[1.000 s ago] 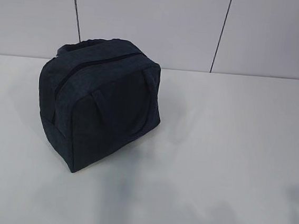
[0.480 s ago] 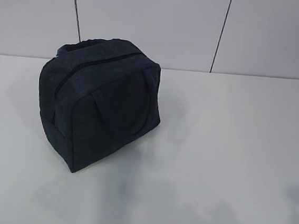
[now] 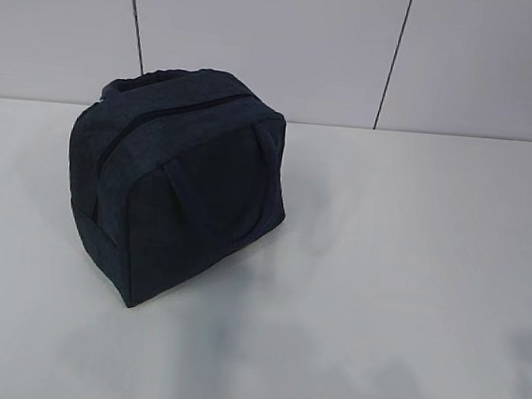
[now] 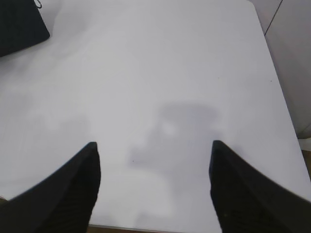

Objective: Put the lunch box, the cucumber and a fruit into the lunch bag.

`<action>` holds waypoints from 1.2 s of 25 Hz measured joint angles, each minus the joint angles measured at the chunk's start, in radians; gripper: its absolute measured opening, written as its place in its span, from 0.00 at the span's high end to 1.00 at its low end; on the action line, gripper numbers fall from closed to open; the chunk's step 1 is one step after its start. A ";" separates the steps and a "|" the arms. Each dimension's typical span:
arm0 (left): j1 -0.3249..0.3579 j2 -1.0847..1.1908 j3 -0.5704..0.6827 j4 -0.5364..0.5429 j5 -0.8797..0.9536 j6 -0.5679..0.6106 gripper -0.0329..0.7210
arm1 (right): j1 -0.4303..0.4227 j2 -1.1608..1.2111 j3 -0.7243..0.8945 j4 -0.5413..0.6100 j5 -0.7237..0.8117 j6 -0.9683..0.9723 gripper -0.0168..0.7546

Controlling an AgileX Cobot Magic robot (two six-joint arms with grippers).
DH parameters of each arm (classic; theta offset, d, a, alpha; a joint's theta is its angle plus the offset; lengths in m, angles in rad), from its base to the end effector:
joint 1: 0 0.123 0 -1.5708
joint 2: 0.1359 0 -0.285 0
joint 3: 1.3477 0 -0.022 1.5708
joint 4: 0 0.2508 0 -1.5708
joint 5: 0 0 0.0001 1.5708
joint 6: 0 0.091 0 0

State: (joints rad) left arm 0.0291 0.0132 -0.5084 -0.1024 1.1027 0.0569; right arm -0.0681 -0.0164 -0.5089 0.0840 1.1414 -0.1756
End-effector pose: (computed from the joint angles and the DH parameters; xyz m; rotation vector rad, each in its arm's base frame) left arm -0.0056 -0.0085 0.2767 0.0361 2.0871 -0.0713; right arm -0.0116 0.0077 0.2734 -0.1219 2.0934 -0.0458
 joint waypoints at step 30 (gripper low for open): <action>0.000 0.000 0.000 0.000 0.000 0.000 0.52 | 0.000 0.000 0.000 0.000 0.000 0.000 0.32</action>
State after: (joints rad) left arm 0.0291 0.0132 -0.5084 -0.1024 1.1027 0.0569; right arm -0.0681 -0.0164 -0.5089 0.0840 1.1414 -0.1756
